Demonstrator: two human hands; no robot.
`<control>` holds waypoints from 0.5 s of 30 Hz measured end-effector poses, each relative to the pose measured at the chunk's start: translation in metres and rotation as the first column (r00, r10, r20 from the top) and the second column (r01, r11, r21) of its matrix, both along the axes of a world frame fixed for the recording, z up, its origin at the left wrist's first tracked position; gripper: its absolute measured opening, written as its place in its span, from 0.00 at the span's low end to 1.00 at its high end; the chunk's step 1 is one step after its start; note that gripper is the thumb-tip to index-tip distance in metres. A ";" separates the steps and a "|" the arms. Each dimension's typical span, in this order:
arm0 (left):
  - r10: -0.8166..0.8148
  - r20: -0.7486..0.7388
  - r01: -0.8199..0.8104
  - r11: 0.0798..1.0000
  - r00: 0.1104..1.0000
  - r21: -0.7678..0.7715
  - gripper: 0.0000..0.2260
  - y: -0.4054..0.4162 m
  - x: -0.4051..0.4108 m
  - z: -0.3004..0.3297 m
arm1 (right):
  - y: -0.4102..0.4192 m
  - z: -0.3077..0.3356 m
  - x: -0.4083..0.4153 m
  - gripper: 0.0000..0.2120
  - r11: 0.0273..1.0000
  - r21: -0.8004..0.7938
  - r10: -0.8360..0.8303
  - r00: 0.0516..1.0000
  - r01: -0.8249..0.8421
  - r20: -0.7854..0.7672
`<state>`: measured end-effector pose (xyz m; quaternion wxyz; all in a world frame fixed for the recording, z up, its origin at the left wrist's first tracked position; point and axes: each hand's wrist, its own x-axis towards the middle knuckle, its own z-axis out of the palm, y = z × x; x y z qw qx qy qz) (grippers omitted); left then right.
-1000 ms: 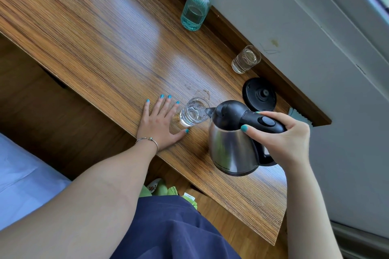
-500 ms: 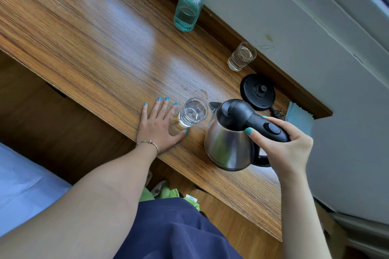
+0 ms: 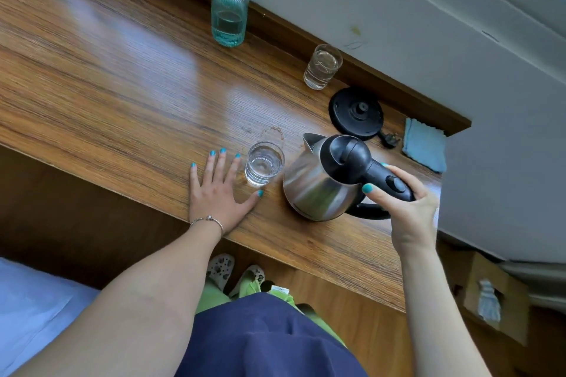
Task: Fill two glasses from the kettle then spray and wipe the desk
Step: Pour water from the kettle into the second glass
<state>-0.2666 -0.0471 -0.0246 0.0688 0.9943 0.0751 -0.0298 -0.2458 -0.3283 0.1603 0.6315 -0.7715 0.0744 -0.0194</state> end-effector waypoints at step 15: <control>0.013 0.002 -0.013 1.000 1.000 -0.003 0.42 -0.001 0.000 0.000 | -0.006 -0.028 0.003 0.20 0.978 -0.164 -0.123 0.992 0.126 0.028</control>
